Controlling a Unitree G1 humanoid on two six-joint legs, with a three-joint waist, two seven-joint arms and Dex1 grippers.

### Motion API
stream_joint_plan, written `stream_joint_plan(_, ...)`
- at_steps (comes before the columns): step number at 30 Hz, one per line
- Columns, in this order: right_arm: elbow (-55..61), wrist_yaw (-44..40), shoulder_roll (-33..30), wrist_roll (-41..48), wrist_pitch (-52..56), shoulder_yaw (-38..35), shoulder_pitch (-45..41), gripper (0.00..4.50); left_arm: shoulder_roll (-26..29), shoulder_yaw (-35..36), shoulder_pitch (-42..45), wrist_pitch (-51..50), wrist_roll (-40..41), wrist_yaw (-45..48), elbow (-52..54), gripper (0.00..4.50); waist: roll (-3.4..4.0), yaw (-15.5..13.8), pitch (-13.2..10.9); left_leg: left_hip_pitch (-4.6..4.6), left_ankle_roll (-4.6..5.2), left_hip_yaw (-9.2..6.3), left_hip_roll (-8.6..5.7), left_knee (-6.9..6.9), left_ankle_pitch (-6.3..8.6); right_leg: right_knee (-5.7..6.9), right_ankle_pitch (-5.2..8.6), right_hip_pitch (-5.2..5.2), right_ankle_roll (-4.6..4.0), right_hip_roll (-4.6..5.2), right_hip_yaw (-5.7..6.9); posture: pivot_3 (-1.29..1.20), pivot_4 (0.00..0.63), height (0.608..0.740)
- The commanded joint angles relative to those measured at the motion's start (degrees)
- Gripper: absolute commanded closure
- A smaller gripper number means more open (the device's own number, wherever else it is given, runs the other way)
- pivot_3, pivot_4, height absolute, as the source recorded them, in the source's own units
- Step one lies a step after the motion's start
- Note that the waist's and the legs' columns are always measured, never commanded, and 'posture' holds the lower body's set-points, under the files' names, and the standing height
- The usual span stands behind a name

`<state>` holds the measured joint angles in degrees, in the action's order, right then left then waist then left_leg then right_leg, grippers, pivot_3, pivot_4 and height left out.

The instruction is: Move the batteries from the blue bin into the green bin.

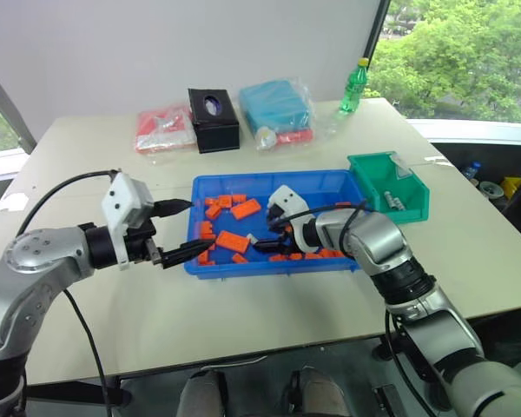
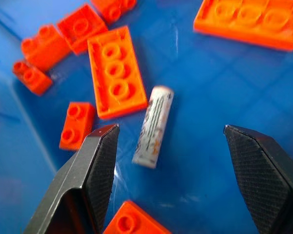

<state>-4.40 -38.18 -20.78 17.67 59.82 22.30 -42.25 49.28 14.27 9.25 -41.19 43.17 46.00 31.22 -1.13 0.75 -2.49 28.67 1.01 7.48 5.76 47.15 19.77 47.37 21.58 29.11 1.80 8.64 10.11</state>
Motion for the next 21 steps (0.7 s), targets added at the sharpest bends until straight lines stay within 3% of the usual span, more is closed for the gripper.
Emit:
stream_joint_plan(1, -1.63, -1.05, 0.51, -1.89, -3.38, 0.66, -0.95, 1.01, 0.57, 1.42, 0.57, 0.09, 0.61, -0.4, 1.57, 0.0, -0.01, -0.02, 0.0, -0.03, 0.0, 0.0, 0.0, 0.0, 0.0, 0.0, 0.0, -0.01, 0.0, 0.0, 0.0, 0.0, 0.15, 0.608)
stream_joint_plan(4, -2.99, -1.68, 0.63, -3.17, -5.31, 1.17, -1.36, 1.89, 0.58, 1.22, 0.87, 0.29, 0.47, -0.22, 1.21, 0.0, -0.01, -0.06, 0.0, -0.04, 0.0, 0.01, 0.01, 0.0, 0.0, 0.0, 0.0, -0.01, 0.0, 0.0, 0.0, 0.0, 0.15, 0.608)
stream_joint_plan(9, -1.99, -1.8, 1.01, -2.26, -3.83, -2.24, -2.35, 4.45, 0.55, 0.21, 1.4, 0.75, 0.27, 0.79, 0.81, 0.0, -0.01, -0.07, 0.0, -0.04, -0.01, 0.01, 0.02, 0.0, 0.0, 0.01, 0.0, -0.01, 0.0, 0.0, 0.0, 0.0, 0.15, 0.608)
stream_joint_plan(16, 5.44, 1.84, -3.5, 2.92, 5.26, -18.7, -4.96, 4.49, 0.37, -1.49, 2.28, 1.47, -0.33, 2.66, -0.17, 0.0, 0.06, -0.3, -0.04, 0.07, -0.02, 0.01, 0.03, 0.0, 0.0, -0.02, 0.0, 0.01, -0.01, 0.01, 0.0, 0.0, 0.15, 0.608)
stream_joint_plan(21, 3.09, 5.84, -12.68, 1.45, 6.04, -29.01, -5.52, 4.49, -0.31, -3.16, 3.3, 2.57, -1.07, 3.77, -1.34, 0.0, 0.07, -0.7, -0.04, 0.1, -0.02, 0.0, -0.01, 0.0, 0.0, -0.1, 0.01, -0.06, -0.02, -0.01, 0.01, 0.0, 0.15, 0.608)
